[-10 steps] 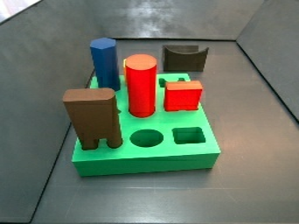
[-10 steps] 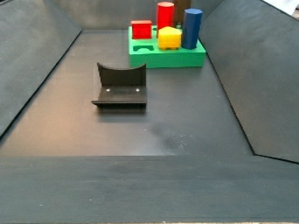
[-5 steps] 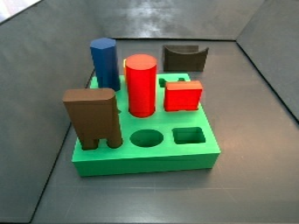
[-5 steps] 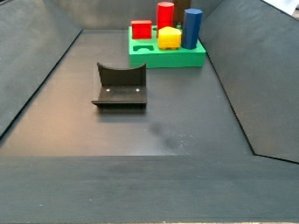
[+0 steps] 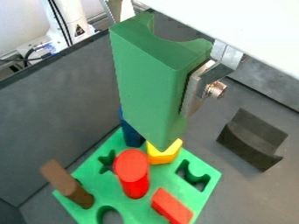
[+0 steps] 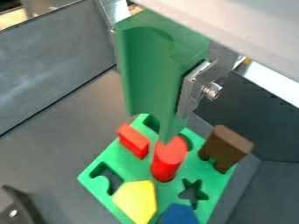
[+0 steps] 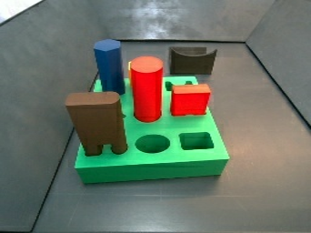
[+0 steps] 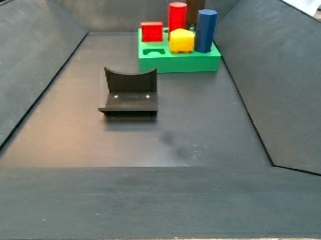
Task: Pick up the arch object. Move up. Place the arch object on the fixture. Regrasp the arch object. Rotate the arch object. Move to above the board. Insert the arch object.
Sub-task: Insert the arch object.
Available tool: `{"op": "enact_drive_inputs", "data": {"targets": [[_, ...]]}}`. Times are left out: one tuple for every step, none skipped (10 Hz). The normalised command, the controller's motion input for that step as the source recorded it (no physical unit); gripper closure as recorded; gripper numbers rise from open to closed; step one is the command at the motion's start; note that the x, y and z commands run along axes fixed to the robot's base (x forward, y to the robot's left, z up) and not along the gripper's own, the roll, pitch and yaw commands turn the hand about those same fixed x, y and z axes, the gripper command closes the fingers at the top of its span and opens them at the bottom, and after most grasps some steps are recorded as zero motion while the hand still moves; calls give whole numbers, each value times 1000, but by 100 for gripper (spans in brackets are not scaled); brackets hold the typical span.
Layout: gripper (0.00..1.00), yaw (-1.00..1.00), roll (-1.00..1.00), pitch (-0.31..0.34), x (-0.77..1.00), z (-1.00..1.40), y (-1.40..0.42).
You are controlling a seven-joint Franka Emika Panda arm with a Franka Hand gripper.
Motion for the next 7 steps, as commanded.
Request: {"op": "enact_drive_inputs", "data": {"targets": [[100, 60, 66, 80, 1000, -57, 280], [100, 0, 67, 116, 1000, -297, 303], [100, 0, 106, 149, 1000, -600, 303], [100, 0, 151, 157, 1000, -717, 249], [100, 0, 156, 154, 1000, -743, 171], [100, 0, 126, 143, 1000, -786, 166], [100, 0, 93, 114, 1000, -754, 186]]}}
